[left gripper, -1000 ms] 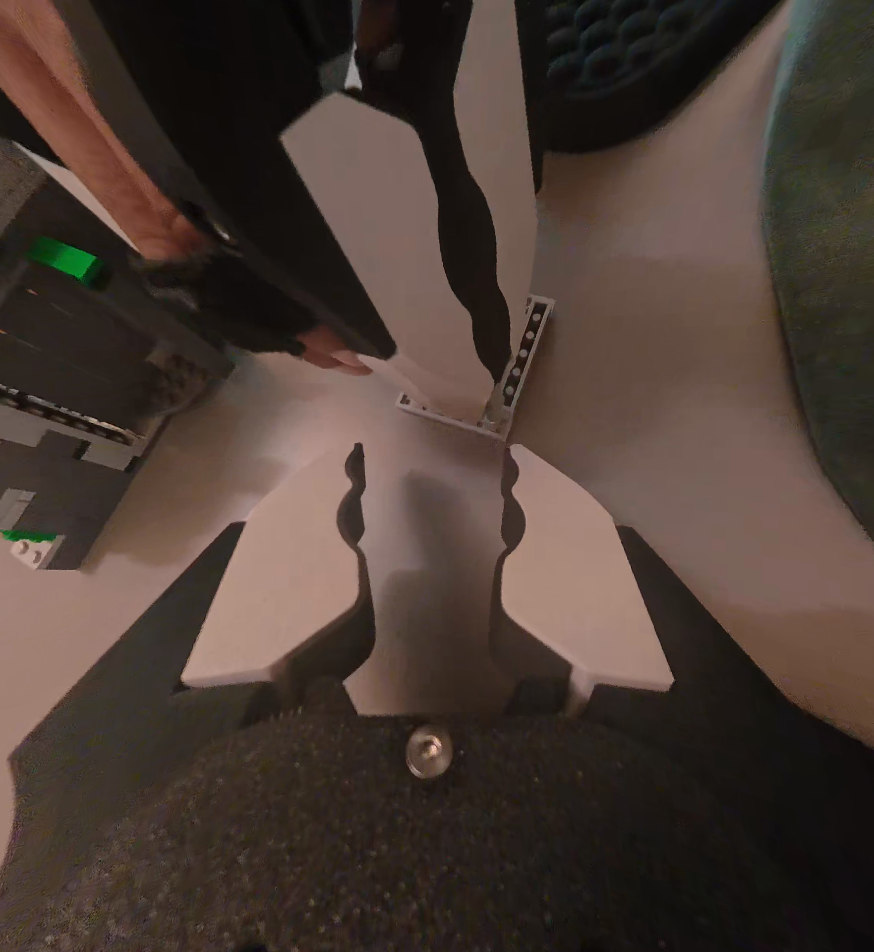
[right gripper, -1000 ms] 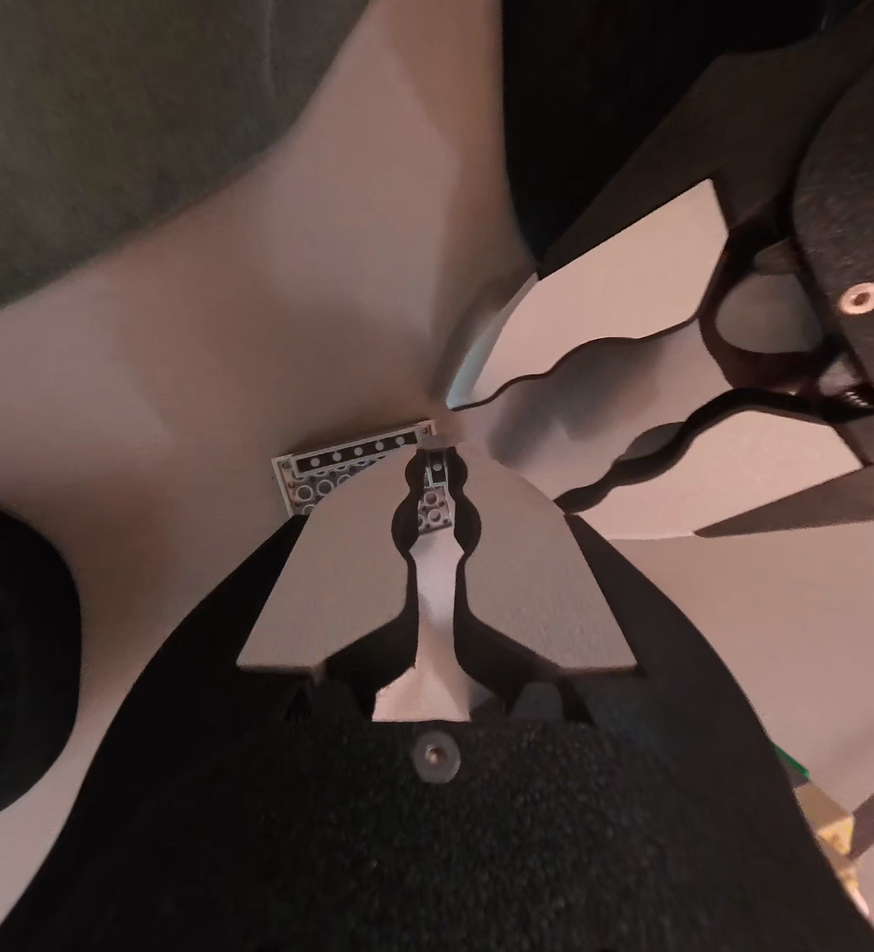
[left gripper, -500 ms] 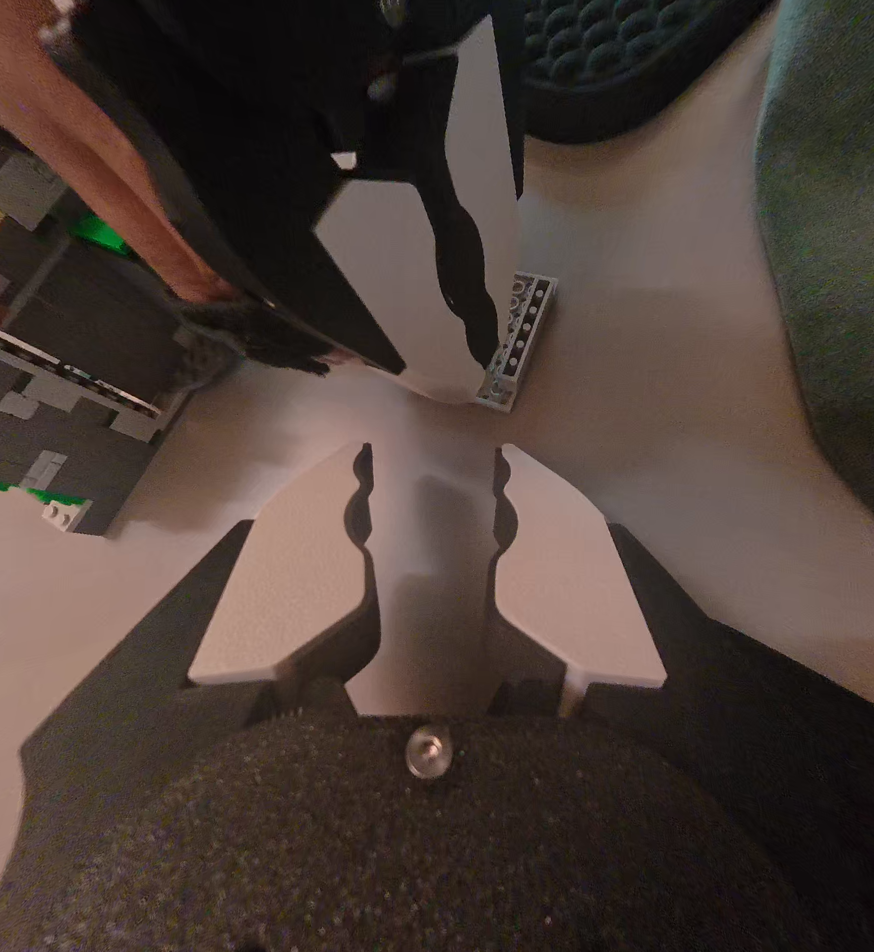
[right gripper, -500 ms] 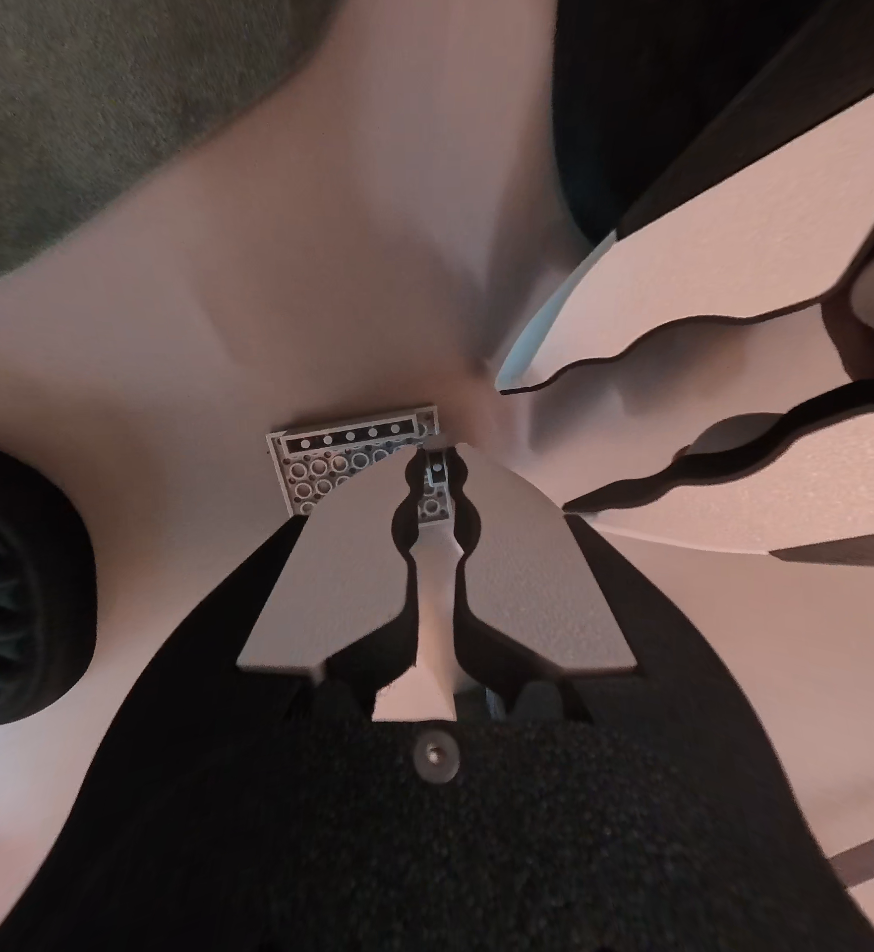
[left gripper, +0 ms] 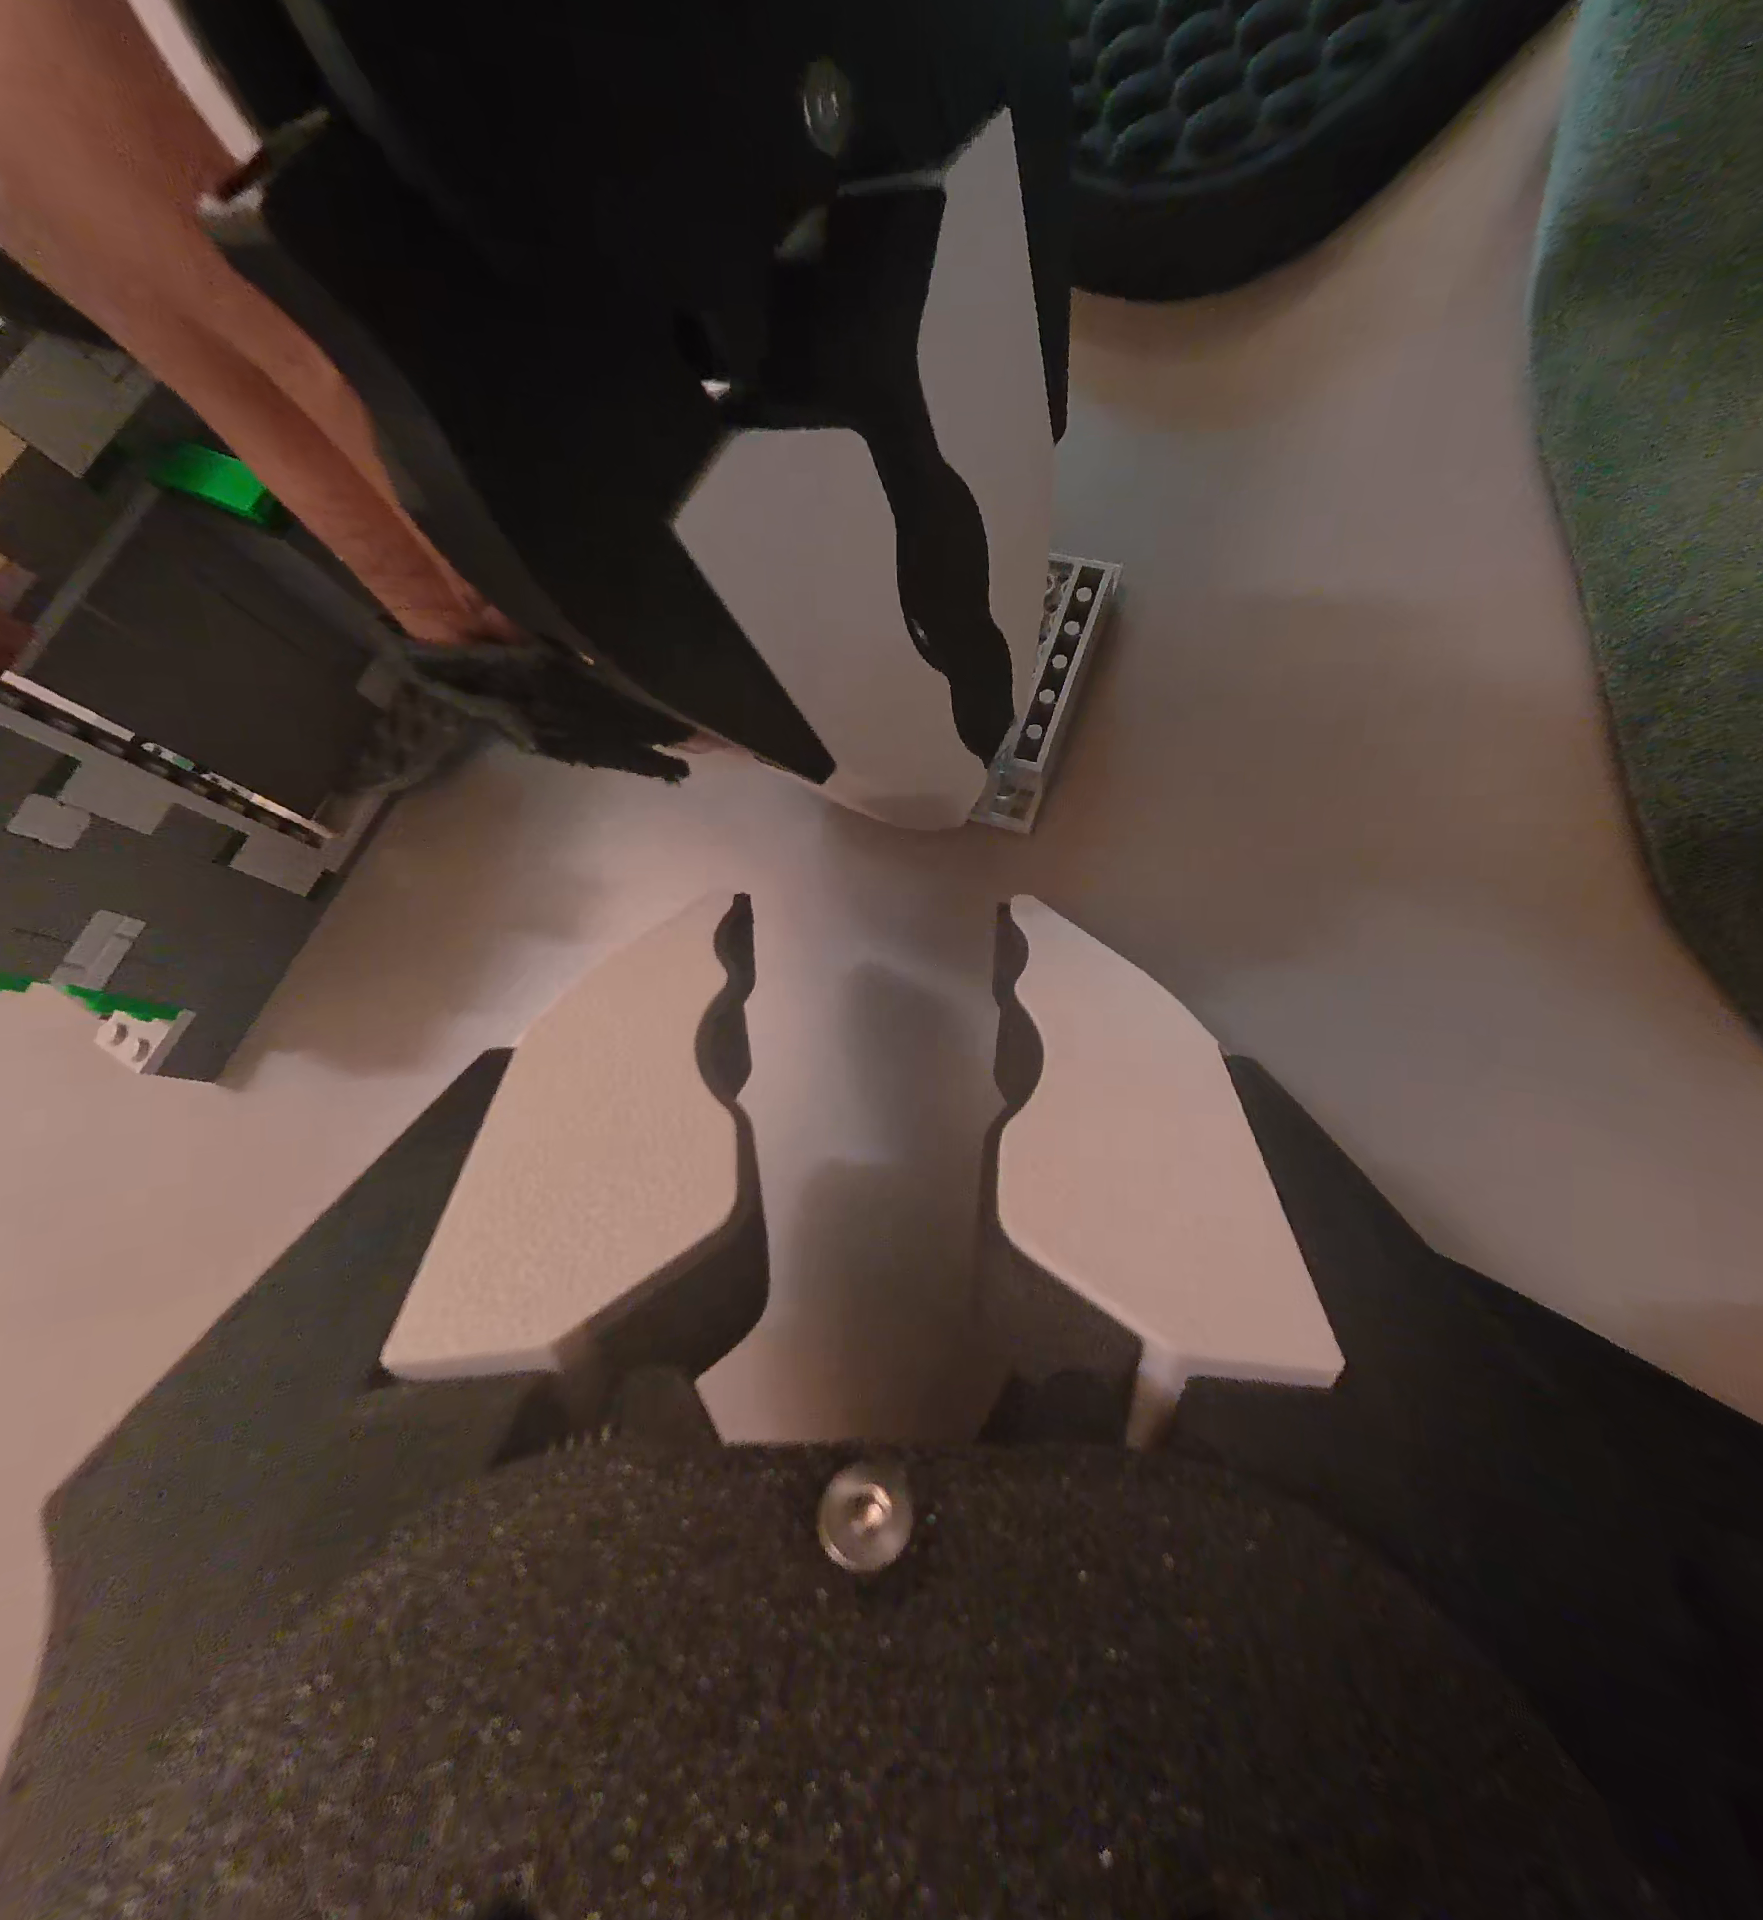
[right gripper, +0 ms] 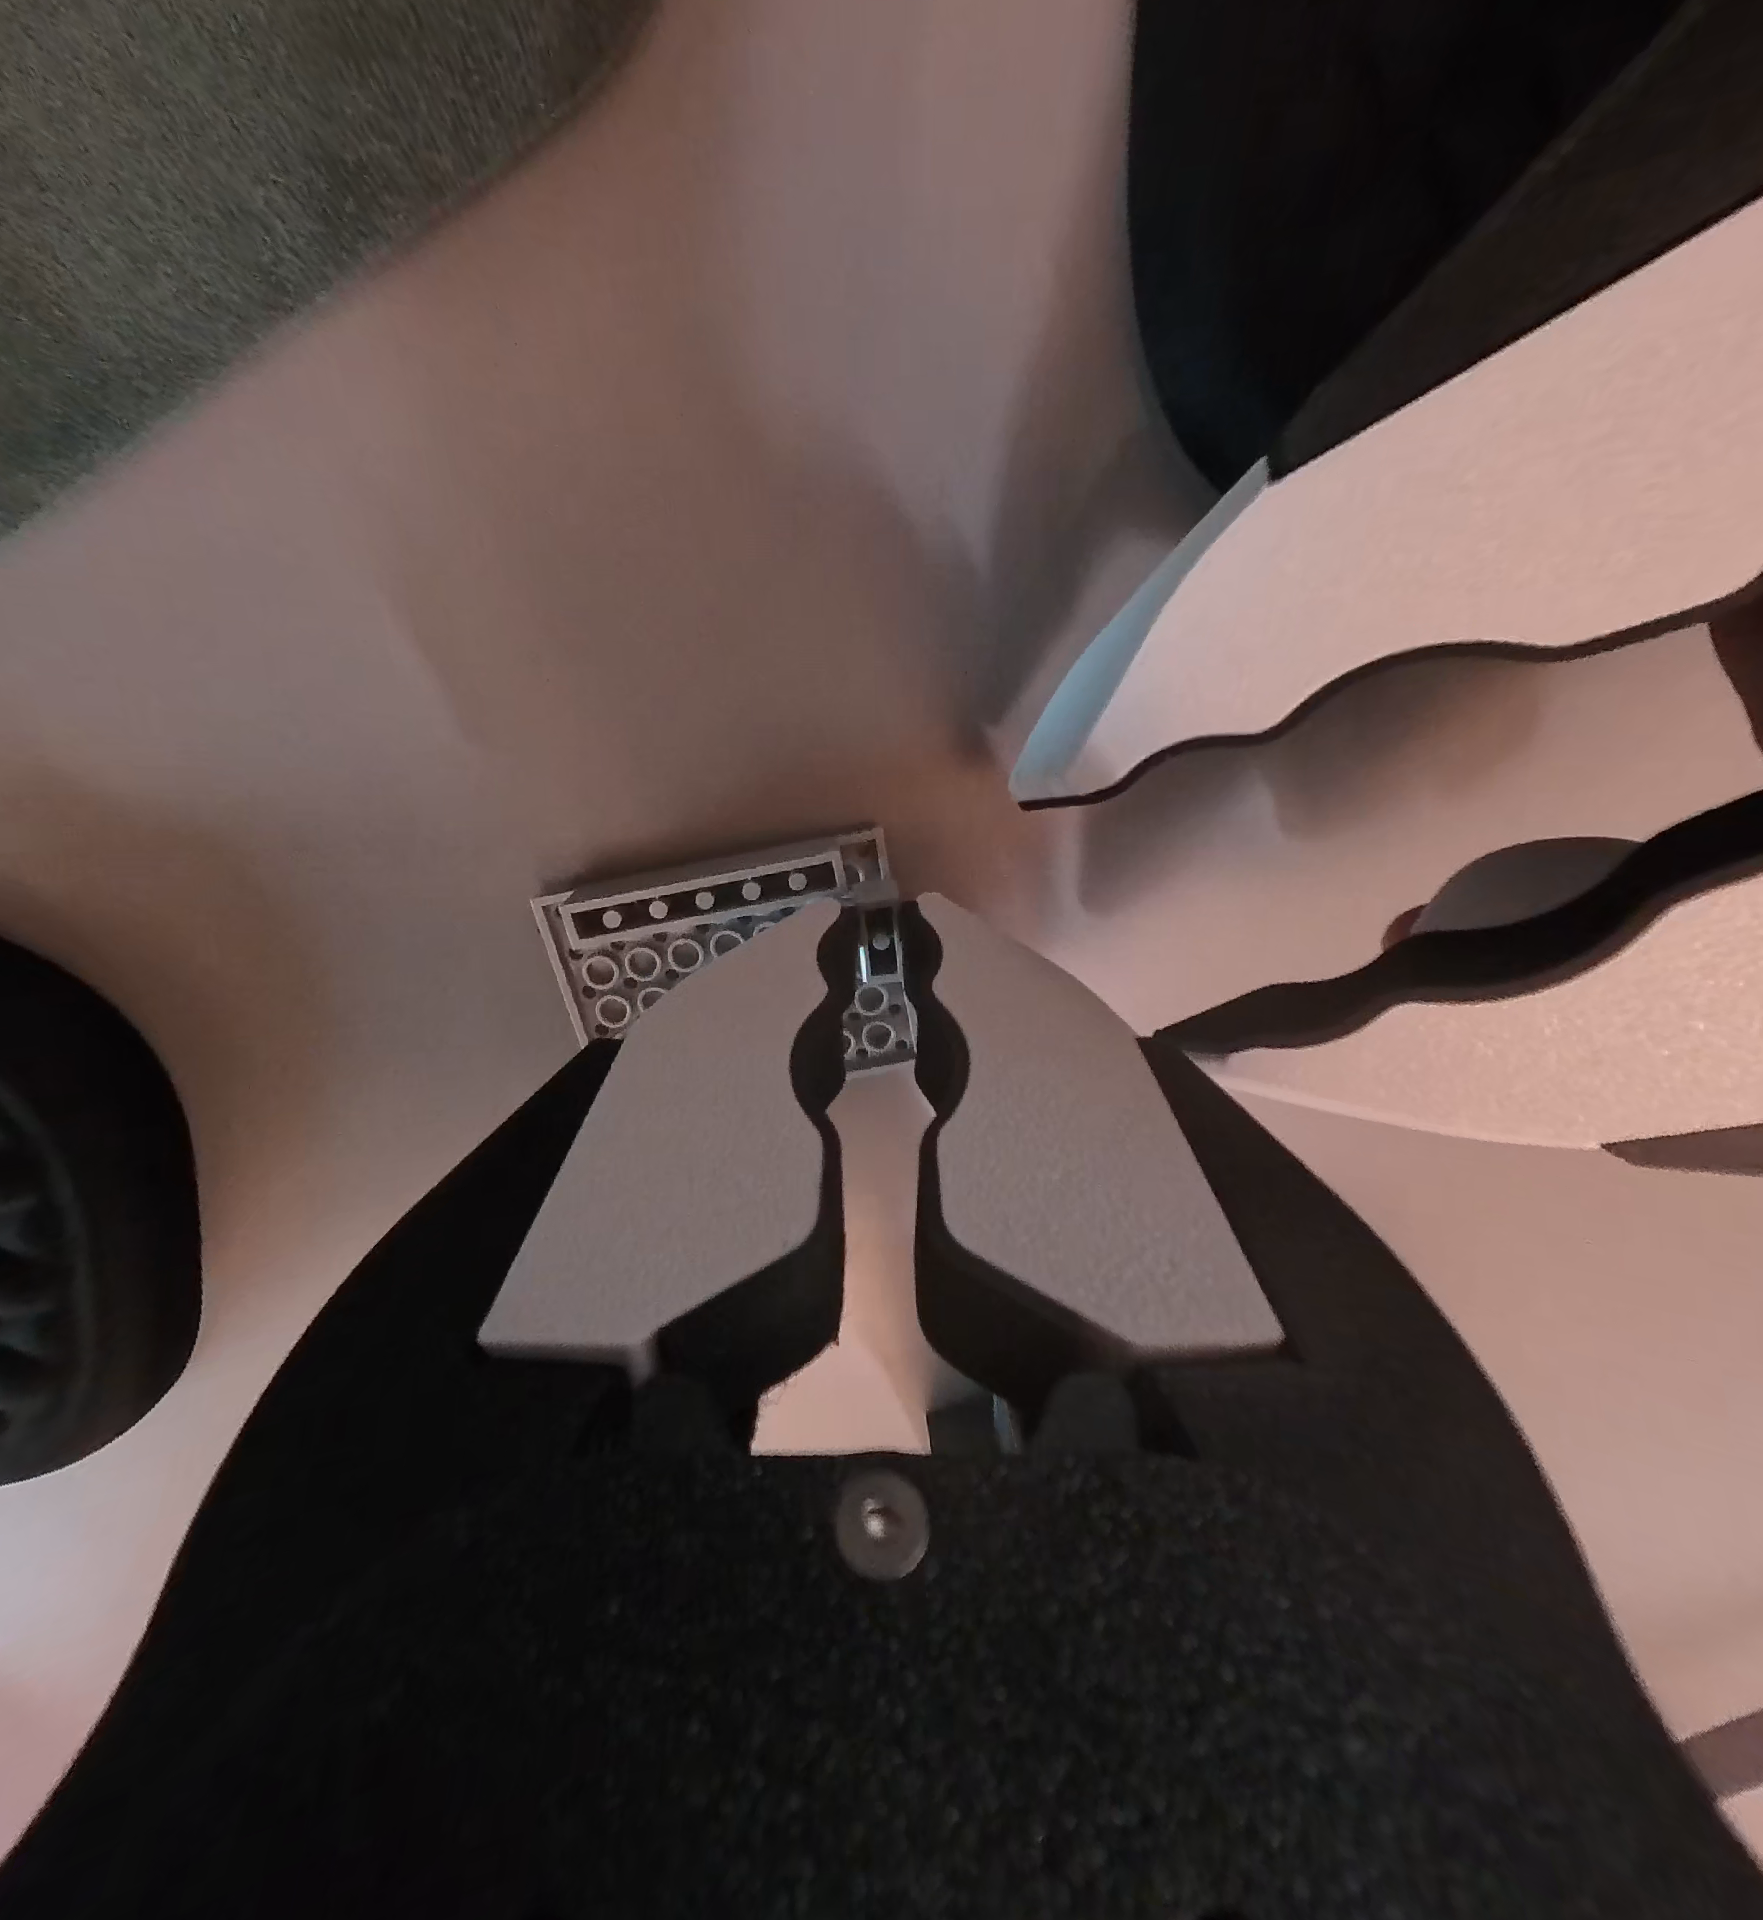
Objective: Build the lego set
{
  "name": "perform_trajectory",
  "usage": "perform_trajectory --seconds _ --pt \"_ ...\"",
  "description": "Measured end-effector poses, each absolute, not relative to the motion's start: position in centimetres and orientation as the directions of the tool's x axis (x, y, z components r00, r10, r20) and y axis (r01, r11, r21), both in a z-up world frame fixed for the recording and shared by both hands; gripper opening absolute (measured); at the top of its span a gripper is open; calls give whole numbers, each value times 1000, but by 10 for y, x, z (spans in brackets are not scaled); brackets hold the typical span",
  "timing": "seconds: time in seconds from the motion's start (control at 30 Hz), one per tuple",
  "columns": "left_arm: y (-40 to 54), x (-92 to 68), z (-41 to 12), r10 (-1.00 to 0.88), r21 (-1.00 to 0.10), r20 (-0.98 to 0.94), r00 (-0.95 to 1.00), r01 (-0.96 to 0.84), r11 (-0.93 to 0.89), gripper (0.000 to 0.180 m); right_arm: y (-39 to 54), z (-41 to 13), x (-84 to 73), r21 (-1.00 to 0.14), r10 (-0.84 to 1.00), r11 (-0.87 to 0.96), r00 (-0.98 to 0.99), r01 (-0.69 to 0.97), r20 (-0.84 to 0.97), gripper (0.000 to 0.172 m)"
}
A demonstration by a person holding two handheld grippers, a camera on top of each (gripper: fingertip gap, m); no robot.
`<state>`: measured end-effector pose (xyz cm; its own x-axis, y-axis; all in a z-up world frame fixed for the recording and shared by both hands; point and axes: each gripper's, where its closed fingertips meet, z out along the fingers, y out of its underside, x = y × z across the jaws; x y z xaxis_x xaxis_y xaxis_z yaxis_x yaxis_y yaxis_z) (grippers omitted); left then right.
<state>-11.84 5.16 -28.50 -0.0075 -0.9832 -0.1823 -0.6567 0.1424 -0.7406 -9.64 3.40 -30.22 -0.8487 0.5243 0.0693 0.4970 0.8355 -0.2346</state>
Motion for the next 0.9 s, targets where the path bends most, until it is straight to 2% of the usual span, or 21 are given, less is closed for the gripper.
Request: perform_trajectory --seconds 0.6,0.9 --pt "52 -119 -287 -982 -736 -189 -6 -661 146 42 32 -304 -98 -228 541 828 -836 512 91 8" --pt "52 -119 -288 -982 -735 -188 -4 -663 143 42 34 -299 -102 -262 558 814 -823 519 104 8"
